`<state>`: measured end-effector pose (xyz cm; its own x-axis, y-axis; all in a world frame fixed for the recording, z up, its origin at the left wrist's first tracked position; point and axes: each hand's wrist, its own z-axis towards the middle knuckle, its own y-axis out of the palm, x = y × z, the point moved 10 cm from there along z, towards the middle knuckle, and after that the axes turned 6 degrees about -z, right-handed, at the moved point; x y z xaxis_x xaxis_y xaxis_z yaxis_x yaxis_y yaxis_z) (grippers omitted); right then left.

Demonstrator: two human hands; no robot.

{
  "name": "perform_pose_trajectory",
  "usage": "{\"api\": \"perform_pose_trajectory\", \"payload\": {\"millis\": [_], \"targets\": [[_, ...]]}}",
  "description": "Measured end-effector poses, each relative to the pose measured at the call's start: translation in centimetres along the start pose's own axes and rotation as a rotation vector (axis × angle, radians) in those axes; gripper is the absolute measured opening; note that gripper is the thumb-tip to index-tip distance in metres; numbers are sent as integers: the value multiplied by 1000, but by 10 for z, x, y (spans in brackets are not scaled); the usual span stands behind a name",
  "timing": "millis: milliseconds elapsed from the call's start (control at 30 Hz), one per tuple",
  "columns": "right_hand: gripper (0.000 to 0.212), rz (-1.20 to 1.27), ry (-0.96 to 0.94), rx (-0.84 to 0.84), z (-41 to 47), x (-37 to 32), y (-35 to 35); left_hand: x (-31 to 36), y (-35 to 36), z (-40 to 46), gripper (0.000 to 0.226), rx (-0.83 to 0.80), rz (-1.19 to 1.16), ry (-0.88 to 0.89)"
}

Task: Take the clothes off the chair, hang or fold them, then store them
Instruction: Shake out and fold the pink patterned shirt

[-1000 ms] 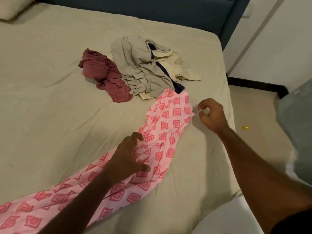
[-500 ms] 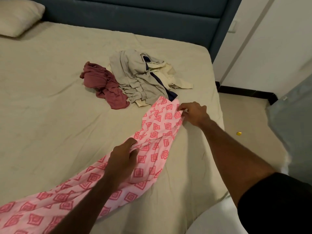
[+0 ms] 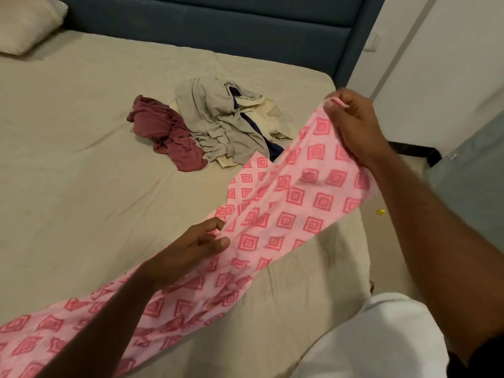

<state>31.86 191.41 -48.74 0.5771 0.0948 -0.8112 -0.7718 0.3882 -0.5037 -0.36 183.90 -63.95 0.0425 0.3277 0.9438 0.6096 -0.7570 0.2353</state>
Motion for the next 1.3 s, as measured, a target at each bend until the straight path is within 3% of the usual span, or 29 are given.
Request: {"api": "perform_pose_trajectory", "payload": {"millis": [100, 200, 300, 400, 533, 600, 667, 767, 867, 1000, 1133, 1200, 1300], "targets": [[16, -326, 5, -53, 20, 11, 32, -23, -21, 1, 38, 61, 209, -168], [14, -580, 149, -170, 23, 62, 52, -40, -54, -12, 44, 211, 199, -272], [11, -514, 226, -137, 16, 82, 47, -44, -87, -31, 49, 333, 383, -323], [14, -460, 227, -188, 13, 86, 47, -40, -100, -46, 35, 357, 614, -276], [18, -249, 263, -345, 11, 80, 54, -69, -103, -75, 33, 271, 180, -312], [14, -209, 248, -388, 17, 69, 66, -76, -99, -83, 29, 222, 79, -331], [12, -207, 201, -384, 31, 61, 87, -77, -99, -83, 25, 203, 121, -329], [20, -359, 191, -395, 47, 75, 136, -76, -118, -81, 46, 287, 355, -329], [32, -527, 379, -466, 28, 118, 177, -78, -129, -81, 67, 322, 540, -310], [63, -706, 505, -337, 5, 149, 177, -76, -132, -80, 57, 444, 630, -261], [61, -806, 423, -416, -7, 155, 169, -76, -131, -81, 66, 475, 572, -279], [54, -757, 349, -326, -9, 150, 148, -75, -125, -79, 68, 430, 533, -306], [49, -683, 308, -178, -13, 147, 100, -72, -111, -69, 48, 297, 516, -355]]}}
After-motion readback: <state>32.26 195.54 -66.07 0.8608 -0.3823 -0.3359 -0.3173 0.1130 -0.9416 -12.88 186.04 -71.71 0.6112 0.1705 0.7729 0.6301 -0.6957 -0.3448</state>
